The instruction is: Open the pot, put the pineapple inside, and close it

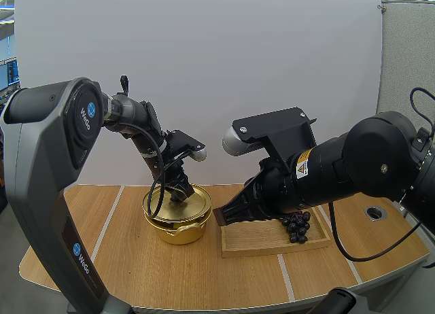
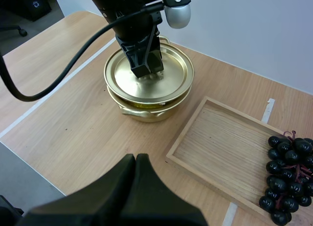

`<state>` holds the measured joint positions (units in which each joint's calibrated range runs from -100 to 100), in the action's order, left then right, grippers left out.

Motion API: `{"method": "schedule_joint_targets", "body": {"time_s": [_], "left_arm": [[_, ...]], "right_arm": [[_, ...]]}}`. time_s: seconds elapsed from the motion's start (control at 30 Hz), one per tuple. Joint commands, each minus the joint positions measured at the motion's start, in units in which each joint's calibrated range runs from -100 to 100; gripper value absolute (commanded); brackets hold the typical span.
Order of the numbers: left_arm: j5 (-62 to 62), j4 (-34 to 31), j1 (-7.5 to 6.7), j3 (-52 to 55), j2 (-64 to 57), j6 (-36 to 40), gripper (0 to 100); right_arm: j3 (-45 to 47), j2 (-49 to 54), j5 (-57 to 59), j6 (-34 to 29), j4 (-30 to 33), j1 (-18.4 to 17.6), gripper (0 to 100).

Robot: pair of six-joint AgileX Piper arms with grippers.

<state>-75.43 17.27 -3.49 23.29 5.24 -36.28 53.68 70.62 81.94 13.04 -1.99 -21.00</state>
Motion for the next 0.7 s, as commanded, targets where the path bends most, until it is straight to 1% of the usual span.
{"method": "schedule_joint_targets", "body": {"time_s": [0.0, 0.3, 0.53, 0.57, 0.6, 0.67], "left_arm": [[-0.36, 1.34, 0.02, 0.12, 0.28, -0.31, 0], [3.01, 1.34, 0.02, 3.43, 1.60, -0.74, 0], [2.57, 2.13, 0.02, 3.45, 1.60, -0.74, 0], [2.32, 2.13, 0.02, 3.45, 1.60, -0.74, 2], [1.98, 2.13, 0.02, 3.45, 1.60, -0.74, 7], [0.60, 2.13, 0.02, 3.32, 1.60, -0.95, 25]], "right_arm": [[0.16, 0.69, 0.06, 0.00, 0.15, 0.17, 0], [0.16, 0.69, 0.06, 0.00, 0.15, 0.17, 0], [0.16, 0.69, 0.06, 0.00, 0.15, 0.17, 0], [0.16, 0.69, 0.06, 0.00, 0.15, 0.17, 0], [0.16, 0.69, 0.06, 0.00, 0.15, 0.17, 0], [0.16, 0.69, 0.06, 0.00, 0.15, 0.17, 0]]}}
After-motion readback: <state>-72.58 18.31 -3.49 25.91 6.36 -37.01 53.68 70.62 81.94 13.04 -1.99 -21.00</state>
